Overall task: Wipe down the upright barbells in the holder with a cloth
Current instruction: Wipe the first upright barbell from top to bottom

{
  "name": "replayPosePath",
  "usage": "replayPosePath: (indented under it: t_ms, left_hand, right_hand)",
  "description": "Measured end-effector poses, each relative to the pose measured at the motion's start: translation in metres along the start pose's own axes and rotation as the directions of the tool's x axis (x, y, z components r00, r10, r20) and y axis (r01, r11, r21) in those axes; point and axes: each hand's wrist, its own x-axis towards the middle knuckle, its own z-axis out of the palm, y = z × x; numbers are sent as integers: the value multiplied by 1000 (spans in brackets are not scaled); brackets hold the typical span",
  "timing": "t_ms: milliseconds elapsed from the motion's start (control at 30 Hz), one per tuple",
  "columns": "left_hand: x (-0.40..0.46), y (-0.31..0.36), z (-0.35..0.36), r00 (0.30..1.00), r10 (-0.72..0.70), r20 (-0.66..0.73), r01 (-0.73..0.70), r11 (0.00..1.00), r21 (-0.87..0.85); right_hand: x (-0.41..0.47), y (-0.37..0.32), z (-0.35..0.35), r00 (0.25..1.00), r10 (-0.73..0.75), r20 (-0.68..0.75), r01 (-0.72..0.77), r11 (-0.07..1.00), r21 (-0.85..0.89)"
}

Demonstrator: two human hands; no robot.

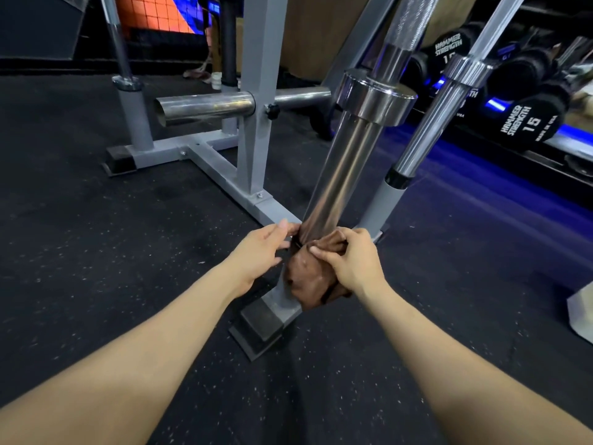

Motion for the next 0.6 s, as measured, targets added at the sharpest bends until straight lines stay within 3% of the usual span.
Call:
replayPosePath:
  t_ms: [133,233,400,600]
  left_hand:
    - [-4,4,0,1000,-16,19,15,1000,22]
    - [-6,4,0,999,-31,22,31,1000,5]
    - [-9,4,2,1000,-22,20,22,999,23]
    - [-8,10,4,997,-74,1,74,997,9]
  right_hand:
    - [3,9,-6,984,120,-128,-115,992,43]
    - [4,-4,-2,974,130,-184,-117,990,82]
    - [-15,-18,12,994,93,-61,-95,995,-38]
    - [-31,-13,8,998,-69,9,69,990,-120]
